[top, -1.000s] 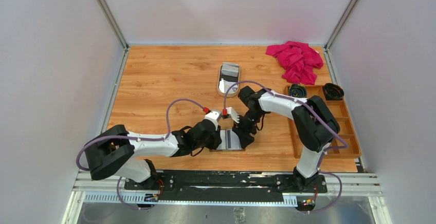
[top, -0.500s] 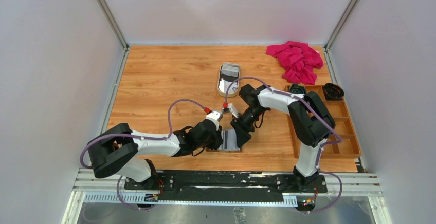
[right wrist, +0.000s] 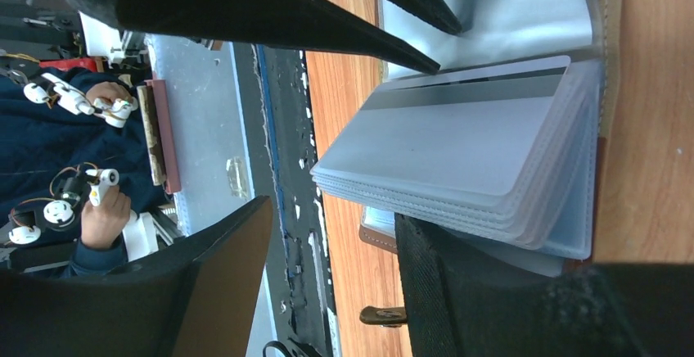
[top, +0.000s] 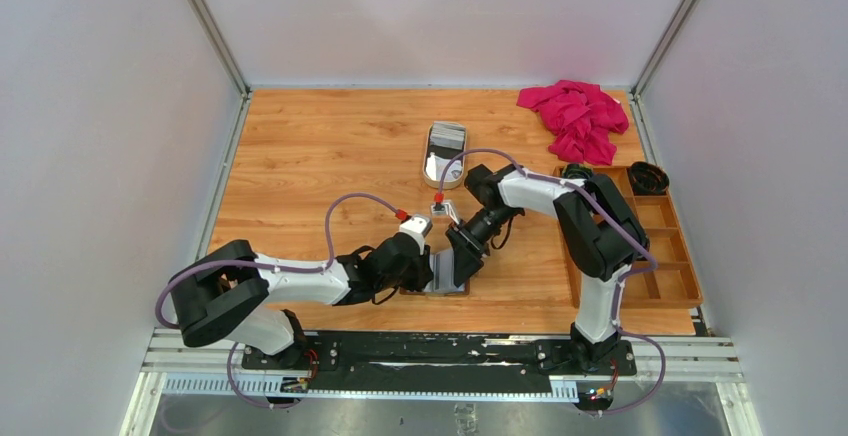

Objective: Put the credit cards into the card holder
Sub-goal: Turn over the card slot in the card holder.

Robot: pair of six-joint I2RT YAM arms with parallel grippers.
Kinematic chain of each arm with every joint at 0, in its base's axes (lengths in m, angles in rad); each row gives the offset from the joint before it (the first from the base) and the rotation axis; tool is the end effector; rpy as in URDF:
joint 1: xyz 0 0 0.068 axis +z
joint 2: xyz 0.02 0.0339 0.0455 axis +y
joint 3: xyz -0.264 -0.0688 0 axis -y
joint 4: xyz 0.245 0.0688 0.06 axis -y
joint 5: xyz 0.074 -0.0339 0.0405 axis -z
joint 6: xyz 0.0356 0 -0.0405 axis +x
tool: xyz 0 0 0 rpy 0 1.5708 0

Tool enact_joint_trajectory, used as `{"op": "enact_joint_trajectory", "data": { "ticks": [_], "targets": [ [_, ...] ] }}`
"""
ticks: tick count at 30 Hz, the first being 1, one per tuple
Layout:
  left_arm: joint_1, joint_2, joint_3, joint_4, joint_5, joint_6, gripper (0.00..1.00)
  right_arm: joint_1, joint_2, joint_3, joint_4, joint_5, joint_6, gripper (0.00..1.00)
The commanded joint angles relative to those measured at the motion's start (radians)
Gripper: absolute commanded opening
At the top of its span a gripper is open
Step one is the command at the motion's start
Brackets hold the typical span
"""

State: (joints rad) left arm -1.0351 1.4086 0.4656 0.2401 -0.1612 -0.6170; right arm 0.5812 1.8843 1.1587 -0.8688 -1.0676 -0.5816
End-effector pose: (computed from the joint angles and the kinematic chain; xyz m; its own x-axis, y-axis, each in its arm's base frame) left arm 0.1341 -0.2147 0.1404 -0.7240 0.1009 -0.6823 0.4504 0.8184 -0.3568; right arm 0.2523 0.2031 0.1558 -0.5622 -0.6863 -0.4614 -0.6658 0.0447 0.7448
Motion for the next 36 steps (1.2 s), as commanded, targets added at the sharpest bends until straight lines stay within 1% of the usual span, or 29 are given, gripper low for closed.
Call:
{"op": "enact_joint_trajectory", "data": {
  "ticks": [1, 8, 11, 13, 17, 20, 23, 28, 29, 32, 36],
  "targets": [
    [0.004, -0.006, -0.021, -0.015, 0.002, -0.006, 0.26, -0.009, 0.024, 0.029, -0.012, -0.065, 0.024, 0.60],
    [0.007, -0.032, -0.026, -0.015, 0.003, -0.015, 0.27, -0.011, 0.018, 0.036, -0.009, -0.118, 0.027, 0.61],
    [0.009, -0.055, -0.031, -0.015, 0.011, -0.022, 0.29, -0.012, 0.032, 0.050, -0.003, -0.122, 0.043, 0.61],
    [0.013, -0.077, -0.036, -0.014, 0.020, -0.027, 0.32, -0.011, 0.044, 0.062, 0.002, -0.126, 0.057, 0.61],
    [0.029, -0.133, -0.058, -0.011, 0.039, -0.043, 0.41, -0.011, 0.062, 0.088, 0.021, -0.132, 0.089, 0.61],
    [0.045, -0.184, -0.092, 0.026, 0.065, -0.060, 0.49, -0.011, 0.080, 0.094, 0.048, -0.138, 0.118, 0.61],
    [0.068, -0.223, -0.131, 0.079, 0.104, -0.079, 0.59, -0.011, 0.101, 0.107, 0.051, -0.186, 0.132, 0.61],
    [0.094, -0.230, -0.160, 0.135, 0.154, -0.095, 0.83, -0.008, 0.117, 0.121, 0.051, -0.252, 0.145, 0.61],
    [0.097, -0.228, -0.165, 0.150, 0.155, -0.100, 0.87, -0.008, 0.122, 0.121, 0.051, -0.264, 0.145, 0.61],
    [0.104, -0.218, -0.170, 0.174, 0.172, -0.115, 0.92, -0.007, 0.134, 0.119, 0.051, -0.294, 0.147, 0.61],
    [0.112, -0.209, -0.181, 0.219, 0.188, -0.138, 0.95, -0.002, 0.147, 0.120, 0.053, -0.312, 0.150, 0.60]
  ]
}}
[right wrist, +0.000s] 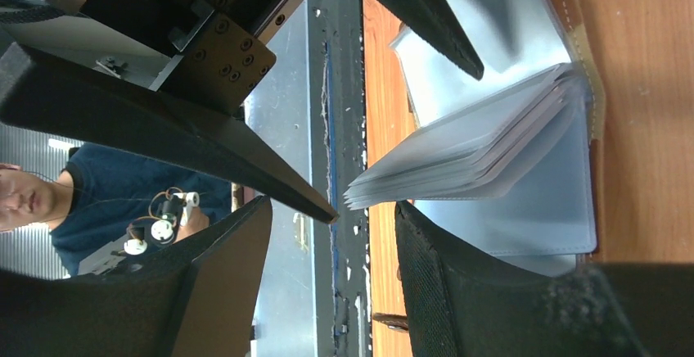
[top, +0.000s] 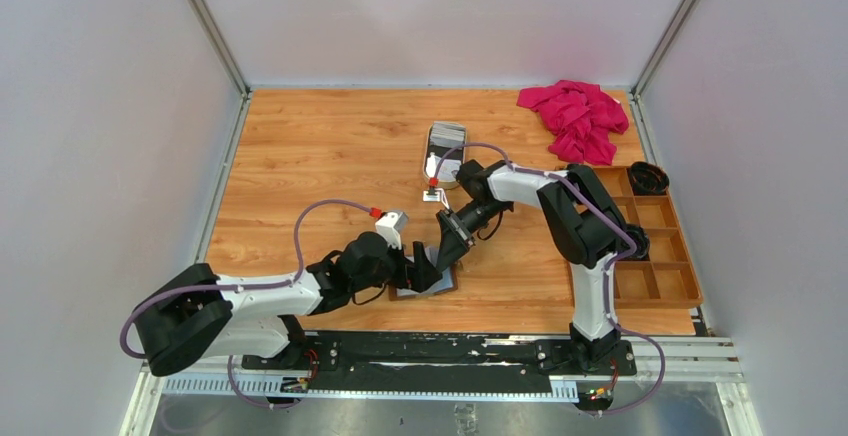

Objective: Put the credit cards into the card holder
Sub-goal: Turn over the card slot in the card holder.

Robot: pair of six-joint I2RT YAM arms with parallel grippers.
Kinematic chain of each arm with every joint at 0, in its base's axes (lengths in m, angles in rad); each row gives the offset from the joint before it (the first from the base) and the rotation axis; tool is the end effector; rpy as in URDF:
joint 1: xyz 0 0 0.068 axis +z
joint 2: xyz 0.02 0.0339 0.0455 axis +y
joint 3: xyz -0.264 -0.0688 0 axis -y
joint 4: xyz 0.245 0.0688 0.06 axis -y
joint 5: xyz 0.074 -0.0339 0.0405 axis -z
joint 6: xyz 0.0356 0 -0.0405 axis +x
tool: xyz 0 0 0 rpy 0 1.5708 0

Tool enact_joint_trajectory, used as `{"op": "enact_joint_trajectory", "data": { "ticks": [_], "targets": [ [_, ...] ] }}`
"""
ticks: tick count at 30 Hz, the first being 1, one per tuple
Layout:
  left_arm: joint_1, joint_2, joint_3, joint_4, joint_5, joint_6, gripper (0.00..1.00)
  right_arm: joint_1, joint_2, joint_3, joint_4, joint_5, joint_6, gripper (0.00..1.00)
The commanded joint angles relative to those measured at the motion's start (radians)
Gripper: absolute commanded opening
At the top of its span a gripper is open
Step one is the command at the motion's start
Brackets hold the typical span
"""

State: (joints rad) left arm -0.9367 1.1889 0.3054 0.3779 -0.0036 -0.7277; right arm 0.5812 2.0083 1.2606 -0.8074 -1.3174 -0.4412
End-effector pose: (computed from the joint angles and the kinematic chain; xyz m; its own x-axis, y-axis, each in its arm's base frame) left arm 0.1300 -0.1766 0.1541 -0.7489 -0.1044 -0.6544 0.4093 0.7038 -0.5806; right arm 0.2766 0.2229 0.1471 -0.6915 -0.5823 -0.4275 -0.4928 -0.0525 0.8686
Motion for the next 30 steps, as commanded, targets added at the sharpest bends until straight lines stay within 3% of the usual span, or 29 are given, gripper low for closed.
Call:
{"op": "enact_joint_trajectory", "data": {
  "ticks": [1, 5, 17, 24, 30],
  "targets": [
    [0.015, 0.014, -0.022, 0.085, 0.032, -0.029, 0.95, 0.001, 0.026, 0.019, -0.009, -0.064, 0.010, 0.60],
    [0.024, 0.035, -0.021, 0.087, 0.028, -0.045, 0.93, 0.008, 0.036, 0.023, -0.009, -0.074, 0.012, 0.60],
    [0.060, 0.061, -0.046, 0.093, 0.031, -0.055, 0.53, 0.005, 0.037, 0.024, 0.007, -0.023, 0.024, 0.59],
    [0.072, 0.062, -0.062, 0.102, 0.039, -0.052, 0.44, 0.003, 0.040, 0.022, 0.021, 0.005, 0.031, 0.60],
    [0.084, 0.048, -0.077, 0.139, 0.072, -0.057, 0.46, 0.003, 0.052, 0.025, 0.072, 0.011, 0.090, 0.60]
  ]
}}
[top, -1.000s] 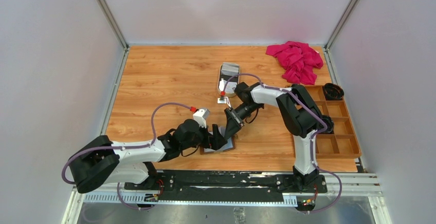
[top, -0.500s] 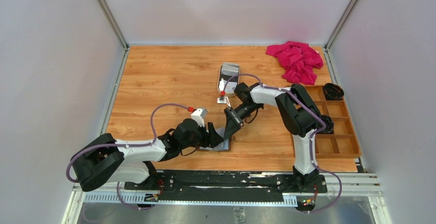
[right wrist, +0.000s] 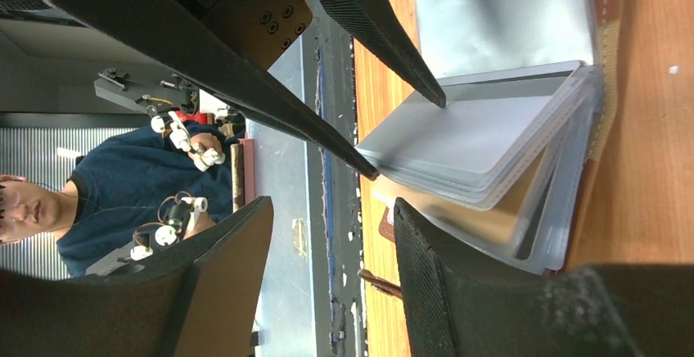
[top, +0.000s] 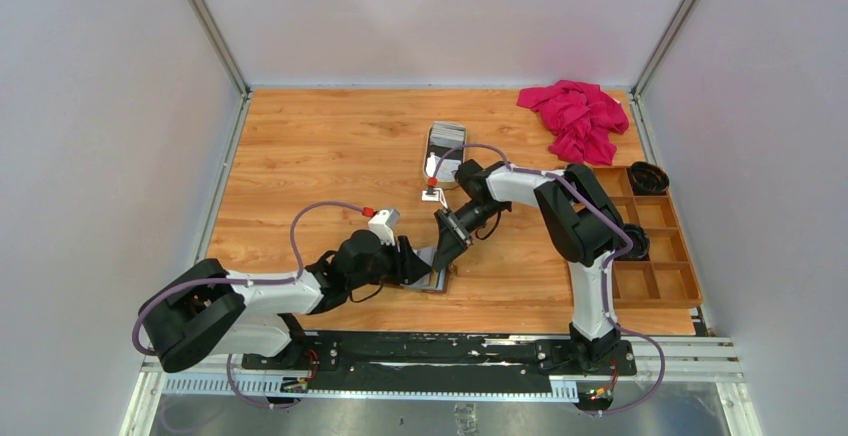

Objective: Put the credit cards into the card holder
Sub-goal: Turn over the card slot in the card holder.

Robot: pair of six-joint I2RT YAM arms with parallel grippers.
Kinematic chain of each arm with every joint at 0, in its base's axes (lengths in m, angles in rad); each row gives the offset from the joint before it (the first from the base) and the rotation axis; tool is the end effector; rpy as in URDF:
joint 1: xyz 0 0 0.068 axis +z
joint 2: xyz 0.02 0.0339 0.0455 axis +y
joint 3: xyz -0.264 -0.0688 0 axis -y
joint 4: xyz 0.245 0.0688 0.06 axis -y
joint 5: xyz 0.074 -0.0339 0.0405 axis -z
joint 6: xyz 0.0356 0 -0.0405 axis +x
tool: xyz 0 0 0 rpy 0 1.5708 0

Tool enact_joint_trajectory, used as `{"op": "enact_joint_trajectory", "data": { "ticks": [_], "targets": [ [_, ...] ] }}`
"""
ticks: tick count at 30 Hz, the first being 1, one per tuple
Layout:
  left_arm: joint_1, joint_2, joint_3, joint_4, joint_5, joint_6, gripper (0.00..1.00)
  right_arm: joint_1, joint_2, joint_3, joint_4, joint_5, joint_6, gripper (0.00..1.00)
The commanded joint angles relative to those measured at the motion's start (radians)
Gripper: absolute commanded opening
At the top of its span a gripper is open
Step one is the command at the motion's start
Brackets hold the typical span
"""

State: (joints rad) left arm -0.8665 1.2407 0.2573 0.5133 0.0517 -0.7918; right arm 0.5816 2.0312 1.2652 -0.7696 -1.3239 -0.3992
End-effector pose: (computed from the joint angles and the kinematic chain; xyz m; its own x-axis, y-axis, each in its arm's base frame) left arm 0.1396 -0.1672 0.1429 -0.7689 -0.1926 -0.6097 0.3469 0.6753 -0.6509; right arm 0.2805 0.2257 0.1408 -0.7061 -0.5779 -0.4091 -0.4745 -0.0425 0.8792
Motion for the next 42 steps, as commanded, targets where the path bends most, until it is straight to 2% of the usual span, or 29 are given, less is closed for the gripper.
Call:
{"op": "enact_joint_trajectory", "data": {
  "ticks": [1, 7, 12, 19, 23, 30, 36, 40, 42],
  "targets": [
    [0.015, -0.005, -0.029, 0.009, 0.022, 0.008, 0.48, 0.003, 0.031, 0.022, 0.045, 0.022, 0.061, 0.60],
    [0.017, -0.028, -0.044, 0.011, 0.034, 0.022, 0.61, 0.003, 0.027, 0.021, 0.125, 0.040, 0.133, 0.60],
    [0.020, -0.045, -0.051, 0.009, 0.037, 0.036, 0.65, 0.002, 0.019, 0.024, 0.163, 0.055, 0.166, 0.60],
    [0.020, -0.092, -0.047, 0.009, 0.077, 0.091, 0.86, 0.004, 0.030, 0.051, 0.215, 0.001, 0.250, 0.60],
    [0.020, -0.131, -0.060, -0.010, 0.033, 0.098, 0.91, 0.016, 0.035, 0.054, 0.301, -0.027, 0.358, 0.60],
    [0.020, -0.084, -0.048, -0.057, -0.044, 0.069, 0.88, 0.078, 0.078, 0.046, 0.464, -0.049, 0.588, 0.57],
    [0.020, -0.064, -0.048, -0.091, -0.098, 0.028, 0.73, 0.099, 0.094, 0.008, 0.602, -0.043, 0.745, 0.55],
    [0.021, -0.100, -0.047, -0.151, -0.135, 0.017, 0.69, 0.097, 0.078, 0.000, 0.604, -0.017, 0.712, 0.54],
    [0.020, -0.127, -0.049, -0.192, -0.153, 0.014, 0.65, 0.093, 0.062, 0.007, 0.547, 0.025, 0.648, 0.54]
  ]
}}
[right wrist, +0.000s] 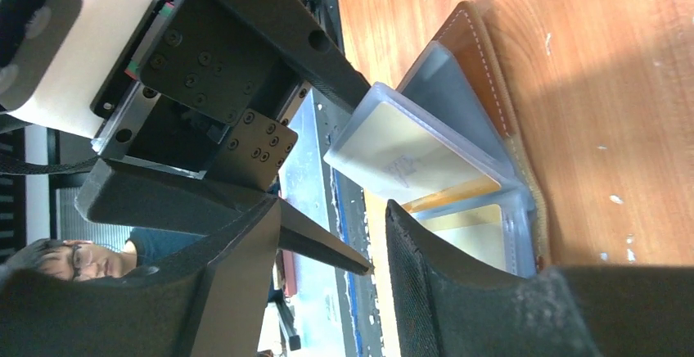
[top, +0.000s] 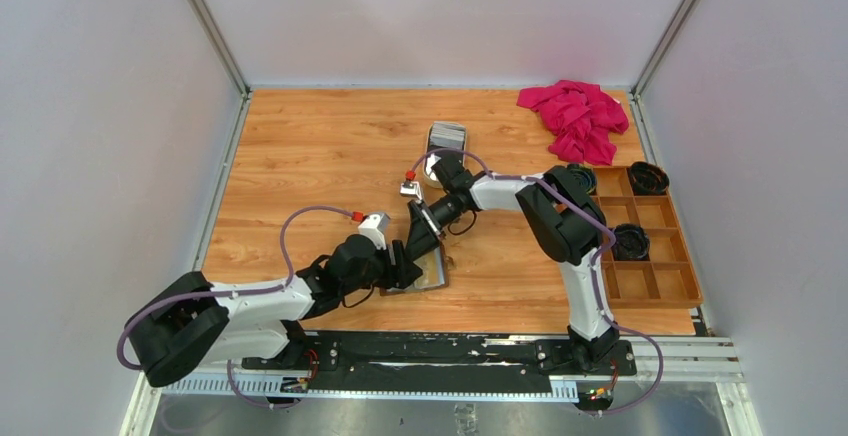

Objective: Put the credit cards into the card holder
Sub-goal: Turn over the card slot in the card holder.

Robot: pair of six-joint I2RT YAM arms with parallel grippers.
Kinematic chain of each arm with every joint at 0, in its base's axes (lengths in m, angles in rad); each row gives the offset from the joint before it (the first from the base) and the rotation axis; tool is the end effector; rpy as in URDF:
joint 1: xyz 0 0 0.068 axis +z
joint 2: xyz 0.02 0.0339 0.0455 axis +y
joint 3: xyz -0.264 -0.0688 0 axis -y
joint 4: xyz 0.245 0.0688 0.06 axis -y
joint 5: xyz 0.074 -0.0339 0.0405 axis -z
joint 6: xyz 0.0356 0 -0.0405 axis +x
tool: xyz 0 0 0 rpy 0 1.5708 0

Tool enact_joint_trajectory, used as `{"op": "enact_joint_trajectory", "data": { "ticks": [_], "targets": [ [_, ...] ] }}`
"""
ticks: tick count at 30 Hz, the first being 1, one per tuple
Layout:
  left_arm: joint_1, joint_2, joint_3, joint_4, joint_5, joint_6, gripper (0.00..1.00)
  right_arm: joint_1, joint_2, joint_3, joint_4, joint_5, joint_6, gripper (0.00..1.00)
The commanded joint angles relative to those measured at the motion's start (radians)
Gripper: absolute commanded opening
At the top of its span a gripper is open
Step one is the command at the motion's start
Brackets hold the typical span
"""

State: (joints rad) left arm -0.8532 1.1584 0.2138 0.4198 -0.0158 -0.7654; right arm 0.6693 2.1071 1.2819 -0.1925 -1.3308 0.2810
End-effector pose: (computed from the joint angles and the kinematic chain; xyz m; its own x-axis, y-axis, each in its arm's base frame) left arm 0.1328 -0.1512 0.1371 -0.7533 -0.1905 -0.6295 0.3085 0.7431 -0.5939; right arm 0.2989 0.2806 0.1310 -0.7930 -0.5433 -0.2755 -0.3411 0.0213 0.9398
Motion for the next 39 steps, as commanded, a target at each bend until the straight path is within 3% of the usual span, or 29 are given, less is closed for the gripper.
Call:
{"op": "enact_joint_trajectory", "data": {
  "ticks": [1, 4, 12, 18, 21, 25, 30, 39],
  "targets": [
    [0.006, -0.057, -0.005, -0.119, -0.095, -0.015, 0.64, 0.002, -0.019, 0.001, -0.077, 0.059, -0.082, 0.54],
    [0.006, -0.093, 0.003, -0.177, -0.119, -0.018, 0.61, -0.005, -0.037, 0.015, -0.199, 0.143, -0.221, 0.54],
    [0.006, -0.183, 0.036, -0.361, -0.179, -0.003, 0.64, -0.013, -0.127, -0.020, -0.339, 0.287, -0.502, 0.53],
    [0.006, -0.326, 0.101, -0.632, -0.297, 0.062, 0.71, -0.013, -0.200, -0.038, -0.402, 0.361, -0.662, 0.51],
    [0.007, -0.416, 0.138, -0.725, -0.340, 0.104, 0.78, -0.013, -0.237, -0.041, -0.432, 0.367, -0.728, 0.50],
    [0.006, -0.520, 0.179, -0.805, -0.365, 0.145, 1.00, -0.013, -0.296, -0.042, -0.474, 0.369, -0.804, 0.51],
    [0.007, -0.638, 0.207, -0.825, -0.336, 0.160, 1.00, -0.013, -0.356, -0.039, -0.530, 0.384, -0.882, 0.51],
    [0.007, -0.705, 0.165, -0.631, -0.130, 0.135, 1.00, -0.022, -0.448, -0.021, -0.632, 0.400, -1.023, 0.52]
  ]
}}
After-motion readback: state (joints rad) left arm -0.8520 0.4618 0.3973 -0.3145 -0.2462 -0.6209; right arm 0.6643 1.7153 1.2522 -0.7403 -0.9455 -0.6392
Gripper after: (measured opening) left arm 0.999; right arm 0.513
